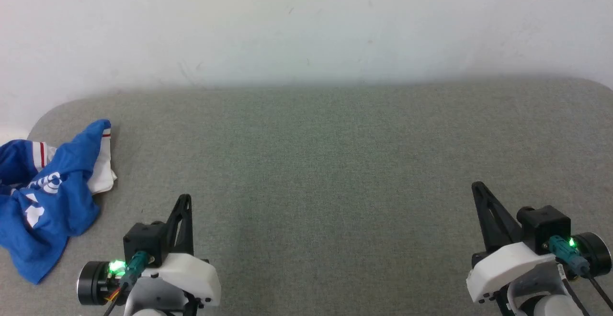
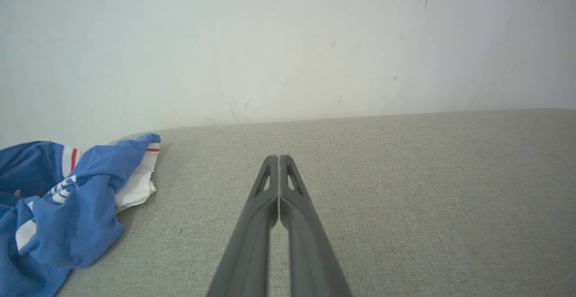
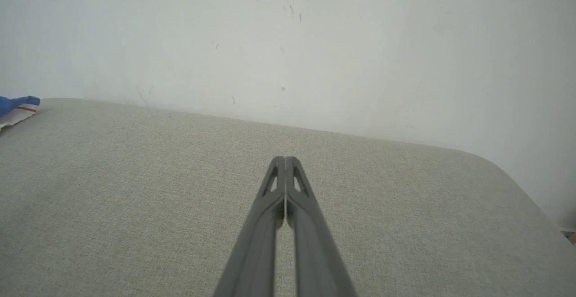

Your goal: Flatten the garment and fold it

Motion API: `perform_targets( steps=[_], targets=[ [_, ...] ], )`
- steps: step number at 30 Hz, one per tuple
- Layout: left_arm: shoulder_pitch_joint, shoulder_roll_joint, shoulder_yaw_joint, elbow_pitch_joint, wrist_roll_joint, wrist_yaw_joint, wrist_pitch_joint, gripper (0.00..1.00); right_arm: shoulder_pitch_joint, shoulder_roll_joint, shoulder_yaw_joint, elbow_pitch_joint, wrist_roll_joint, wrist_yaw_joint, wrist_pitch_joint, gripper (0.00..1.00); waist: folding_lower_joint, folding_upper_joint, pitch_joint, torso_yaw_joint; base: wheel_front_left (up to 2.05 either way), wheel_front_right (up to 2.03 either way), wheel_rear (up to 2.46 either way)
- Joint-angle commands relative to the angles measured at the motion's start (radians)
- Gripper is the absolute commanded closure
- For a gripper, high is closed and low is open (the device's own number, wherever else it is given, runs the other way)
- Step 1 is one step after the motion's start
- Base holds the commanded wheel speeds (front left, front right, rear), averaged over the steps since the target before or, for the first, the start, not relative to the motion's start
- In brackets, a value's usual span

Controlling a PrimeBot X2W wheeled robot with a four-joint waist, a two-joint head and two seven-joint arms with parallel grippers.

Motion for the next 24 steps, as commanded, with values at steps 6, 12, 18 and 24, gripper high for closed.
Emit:
perform_targets(
  steps=[6, 12, 18, 24],
  targets=[
    [-0.013, -0.002, 0.004, -0.006, 0.007, 0.0, 0.0, 1.0, -0.015, 0.004, 0.0, -0.007, -0.008, -0.001, 0.0, 1.0, 0.0, 0.0, 0.0, 0.0, 0.0, 0.0, 0.0],
    [-0.013, -0.002, 0.004, -0.006, 0.007, 0.0, 0.0, 1.0, -0.015, 0.004, 0.0, -0.007, -0.008, -0.001, 0.0, 1.0, 0.0, 0.0, 0.0, 0.0, 0.0, 0.0, 0.0],
    [-0.013, -0.002, 0.004, -0.006, 0.007, 0.0, 0.0, 1.0, -0.015, 0.004, 0.0, -0.007, -0.008, -0.001, 0.0, 1.0, 0.0, 0.0, 0.0, 0.0, 0.0, 0.0, 0.0],
    [-0.013, -0.002, 0.004, -0.006, 0.007, 0.0, 0.0, 1.0, -0.015, 0.004, 0.0, -0.007, -0.008, -0.001, 0.0, 1.0, 0.0, 0.0, 0.0, 0.0, 0.0, 0.0, 0.0]
  ],
)
